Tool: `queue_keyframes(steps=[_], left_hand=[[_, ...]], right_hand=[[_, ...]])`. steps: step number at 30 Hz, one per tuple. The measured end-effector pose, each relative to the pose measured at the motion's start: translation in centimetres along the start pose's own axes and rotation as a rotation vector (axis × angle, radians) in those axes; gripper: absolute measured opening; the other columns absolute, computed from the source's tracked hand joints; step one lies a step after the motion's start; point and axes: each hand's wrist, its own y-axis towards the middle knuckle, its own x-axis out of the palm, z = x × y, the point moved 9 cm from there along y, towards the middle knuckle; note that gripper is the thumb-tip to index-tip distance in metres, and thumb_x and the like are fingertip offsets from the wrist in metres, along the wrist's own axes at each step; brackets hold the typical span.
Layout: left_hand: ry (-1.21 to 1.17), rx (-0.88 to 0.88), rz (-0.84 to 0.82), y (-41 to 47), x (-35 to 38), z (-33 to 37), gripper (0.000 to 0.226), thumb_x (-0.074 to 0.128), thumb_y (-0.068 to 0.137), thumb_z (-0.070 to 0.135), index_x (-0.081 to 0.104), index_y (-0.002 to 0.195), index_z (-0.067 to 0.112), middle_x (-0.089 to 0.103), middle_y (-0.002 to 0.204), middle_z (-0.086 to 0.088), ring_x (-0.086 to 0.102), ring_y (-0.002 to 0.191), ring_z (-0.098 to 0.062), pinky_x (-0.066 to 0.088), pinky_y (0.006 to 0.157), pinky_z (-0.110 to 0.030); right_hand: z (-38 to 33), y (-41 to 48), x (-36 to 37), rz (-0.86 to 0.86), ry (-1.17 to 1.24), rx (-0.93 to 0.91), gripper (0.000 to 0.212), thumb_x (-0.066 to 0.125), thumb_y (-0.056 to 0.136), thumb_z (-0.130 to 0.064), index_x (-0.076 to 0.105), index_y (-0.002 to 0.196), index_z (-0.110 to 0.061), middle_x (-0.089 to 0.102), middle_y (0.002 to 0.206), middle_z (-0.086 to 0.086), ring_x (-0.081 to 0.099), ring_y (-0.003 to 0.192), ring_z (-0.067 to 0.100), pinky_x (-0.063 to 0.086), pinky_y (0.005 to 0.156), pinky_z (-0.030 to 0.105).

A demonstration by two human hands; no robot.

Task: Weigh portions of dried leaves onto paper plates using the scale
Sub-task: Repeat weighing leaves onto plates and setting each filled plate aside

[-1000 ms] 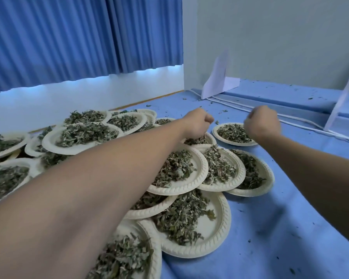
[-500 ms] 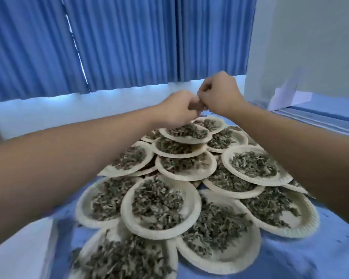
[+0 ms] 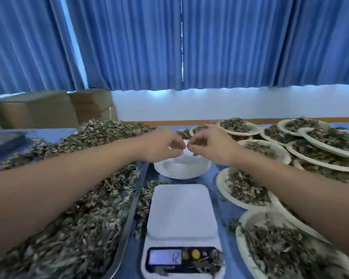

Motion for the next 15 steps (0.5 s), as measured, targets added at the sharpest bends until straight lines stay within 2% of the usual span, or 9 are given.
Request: queue_keyframes(steps=[1,2,3,5,6,8,11,12,15], left_hand=[[0.006,-0.005,-0.003,-0.7,0.4,-1.3,0.028,0.060,0.100,0.024,0.070,0.123,0.012,0.070,0.126,-0.001,0.064,0.115,-0.013,0.045,0.085,-0.007],[0.006,-0.002,-0.005,-1.2,0.9,-2.3,0.030,0.059,0.100,0.026,0.069,0.125,0.011,0.068,0.128,0.000,0.063,0.116,-0.013,0.043,0.083,-0.004],[0.004,0.004,-0.010,-1.7,1.5,-3.1,0.032,0.060,0.100,0.029,0.068,0.126,0.012,0.068,0.128,0.001,0.063,0.116,-0.014,0.045,0.086,-0.008],[-0.003,0.029,-0.013,-2.2,2.5,-4.2,0.032,0.062,0.099,0.034,0.070,0.125,0.017,0.070,0.124,0.006,0.064,0.110,-0.013,0.050,0.094,-0.027],[-0.018,0.046,-0.009,-2.3,3.0,-4.4,0.031,0.064,0.097,0.035,0.071,0.124,0.021,0.071,0.120,0.010,0.064,0.106,-0.010,0.049,0.094,-0.031],[-0.068,0.076,0.026,-2.1,3.3,-4.8,0.026,0.067,0.096,0.034,0.074,0.120,0.027,0.073,0.114,0.017,0.064,0.101,-0.002,0.048,0.092,-0.024],[-0.166,0.101,0.092,-1.6,3.0,-5.3,0.020,0.073,0.092,0.031,0.079,0.110,0.028,0.075,0.103,0.021,0.065,0.094,0.007,0.045,0.084,-0.010],[-0.198,0.098,0.095,-1.3,2.9,-5.5,0.018,0.076,0.090,0.030,0.080,0.107,0.027,0.076,0.100,0.021,0.066,0.092,0.007,0.047,0.083,-0.012],[-0.255,0.072,0.075,-0.6,3.0,-6.2,0.017,0.081,0.084,0.030,0.082,0.101,0.027,0.077,0.092,0.018,0.070,0.089,-0.003,0.055,0.089,-0.031]], right_hand=[[-0.4,0.2,1.3,-0.056,-0.049,-0.036,0.010,0.071,0.090,-0.019,0.080,0.088,-0.017,0.076,0.079,-0.005,0.071,0.077,0.009,0.055,0.074,0.029],[-0.7,0.3,2.6,-0.118,-0.091,-0.064,0.011,0.072,0.092,-0.025,0.081,0.090,-0.020,0.075,0.083,-0.009,0.069,0.080,0.008,0.053,0.075,0.028],[-0.7,0.4,3.7,-0.175,-0.123,-0.077,0.012,0.072,0.092,-0.031,0.081,0.091,-0.023,0.074,0.086,-0.012,0.068,0.082,0.005,0.052,0.075,0.025],[-0.4,0.4,4.8,-0.244,-0.127,-0.071,0.014,0.075,0.090,-0.040,0.081,0.092,-0.028,0.073,0.090,-0.013,0.067,0.086,0.003,0.050,0.077,0.021],[-0.2,0.5,5.0,-0.260,-0.104,-0.063,0.013,0.077,0.088,-0.042,0.081,0.091,-0.030,0.073,0.092,-0.013,0.066,0.088,0.003,0.050,0.079,0.021],[0.3,0.8,4.8,-0.283,-0.038,-0.052,0.011,0.081,0.084,-0.041,0.082,0.090,-0.032,0.074,0.096,-0.011,0.067,0.092,0.004,0.049,0.081,0.020],[0.9,1.0,4.7,-0.327,0.070,-0.048,0.011,0.084,0.082,-0.035,0.083,0.092,-0.030,0.074,0.102,-0.010,0.067,0.097,0.005,0.043,0.080,0.010],[1.0,1.0,4.7,-0.337,0.092,-0.052,0.012,0.085,0.082,-0.034,0.083,0.092,-0.028,0.074,0.103,-0.010,0.067,0.098,0.004,0.043,0.080,0.009],[1.4,1.1,4.9,-0.357,0.121,-0.062,0.015,0.086,0.081,-0.030,0.084,0.094,-0.025,0.073,0.106,-0.011,0.067,0.099,0.004,0.046,0.081,0.012]])
